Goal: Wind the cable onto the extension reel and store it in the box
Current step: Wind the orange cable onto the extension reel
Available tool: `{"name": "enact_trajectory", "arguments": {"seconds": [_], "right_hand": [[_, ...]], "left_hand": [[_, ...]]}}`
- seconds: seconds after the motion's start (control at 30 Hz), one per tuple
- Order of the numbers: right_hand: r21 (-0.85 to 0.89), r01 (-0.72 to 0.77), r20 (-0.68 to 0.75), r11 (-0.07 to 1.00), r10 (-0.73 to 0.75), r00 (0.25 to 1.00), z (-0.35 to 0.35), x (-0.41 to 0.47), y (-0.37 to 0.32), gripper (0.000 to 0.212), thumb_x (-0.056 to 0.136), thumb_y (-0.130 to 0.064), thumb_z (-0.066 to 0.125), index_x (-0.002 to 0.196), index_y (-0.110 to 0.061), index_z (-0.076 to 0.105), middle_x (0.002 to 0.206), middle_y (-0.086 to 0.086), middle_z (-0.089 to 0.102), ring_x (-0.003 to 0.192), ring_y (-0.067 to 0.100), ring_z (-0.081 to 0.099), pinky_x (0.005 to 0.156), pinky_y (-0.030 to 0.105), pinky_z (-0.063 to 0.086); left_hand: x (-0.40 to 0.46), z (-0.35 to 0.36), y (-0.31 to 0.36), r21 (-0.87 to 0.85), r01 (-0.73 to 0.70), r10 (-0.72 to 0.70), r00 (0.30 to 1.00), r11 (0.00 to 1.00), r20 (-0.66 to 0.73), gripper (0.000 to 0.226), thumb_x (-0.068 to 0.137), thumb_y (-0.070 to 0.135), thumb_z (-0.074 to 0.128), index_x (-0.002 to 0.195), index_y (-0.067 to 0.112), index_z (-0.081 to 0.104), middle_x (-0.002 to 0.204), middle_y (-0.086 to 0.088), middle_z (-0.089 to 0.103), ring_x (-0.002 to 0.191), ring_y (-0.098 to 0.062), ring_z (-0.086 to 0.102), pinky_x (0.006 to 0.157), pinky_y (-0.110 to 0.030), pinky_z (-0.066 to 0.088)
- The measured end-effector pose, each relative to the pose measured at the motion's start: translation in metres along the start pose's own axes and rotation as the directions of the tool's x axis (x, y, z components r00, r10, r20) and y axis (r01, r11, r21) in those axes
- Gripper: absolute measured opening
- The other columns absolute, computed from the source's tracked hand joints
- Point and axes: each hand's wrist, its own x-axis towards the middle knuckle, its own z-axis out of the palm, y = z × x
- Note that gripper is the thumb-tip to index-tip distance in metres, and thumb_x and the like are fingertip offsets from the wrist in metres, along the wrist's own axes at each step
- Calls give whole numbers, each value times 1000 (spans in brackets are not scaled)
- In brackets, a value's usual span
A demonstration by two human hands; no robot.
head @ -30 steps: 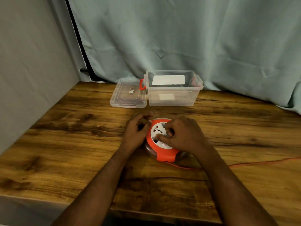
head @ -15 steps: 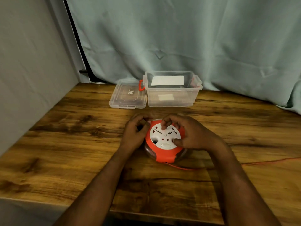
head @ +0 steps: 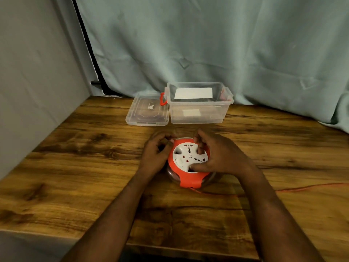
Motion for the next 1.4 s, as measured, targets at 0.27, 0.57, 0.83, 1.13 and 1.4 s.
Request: {"name": "enact_trajectory", "arguments": {"seconds": [0.27, 0.57, 0.83, 1.13, 1.4], "right_hand": [[-176, -64, -26, 982, 60, 998, 8, 5, -10, 53, 63, -73, 79, 70, -29, 51, 66, -15, 56, 64, 1, 52, 54, 21, 33], [-46, -51, -49, 998, 49, 998, 12, 6, -16, 13, 80, -37, 78, 83, -35, 65, 79, -14, 73, 72, 2, 63, 65, 26, 48], [158, -60, 163, 986, 34, 986, -3, 2, 6, 63, 67, -24, 77, 123, -47, 59, 121, -24, 67, 93, 5, 67, 71, 34, 61], [186, -95, 133, 978, 70, 989, -4, 2, 3, 65, 62, -29, 90, 106, -42, 45, 111, -21, 70, 100, 4, 65, 77, 42, 61], [-27, -64, 86, 998, 67, 994, 1, 2, -9, 50, 63, -59, 88, 84, -28, 54, 81, -12, 65, 76, 7, 61, 55, 26, 43]], "left_hand": [[-1, 0, 2, 3, 8, -8, 1000, 1000, 2, 15, 97, 14, 61, 107, 24, 69, 115, 7, 63, 96, 6, 61, 75, -8, 51], [0, 1, 2, -22, 13, -13, 1000, 1000, 8, 20, 96, 14, 62, 105, 30, 68, 114, 7, 64, 100, -6, 64, 81, -22, 55], [0, 1, 3, -30, 23, -23, 1000, 999, 8, 19, 95, 14, 63, 104, 29, 70, 114, 8, 64, 101, -7, 65, 84, -24, 55], [1, 0, 1, 4, 17, -17, 1000, 1000, -5, 17, 96, 15, 62, 109, 22, 71, 117, 8, 61, 98, -5, 64, 79, -21, 56], [-1, -1, 5, 10, 12, -12, 1000, 1000, -12, 17, 97, 12, 60, 109, 19, 71, 116, 6, 61, 95, -2, 64, 76, -12, 53]]}}
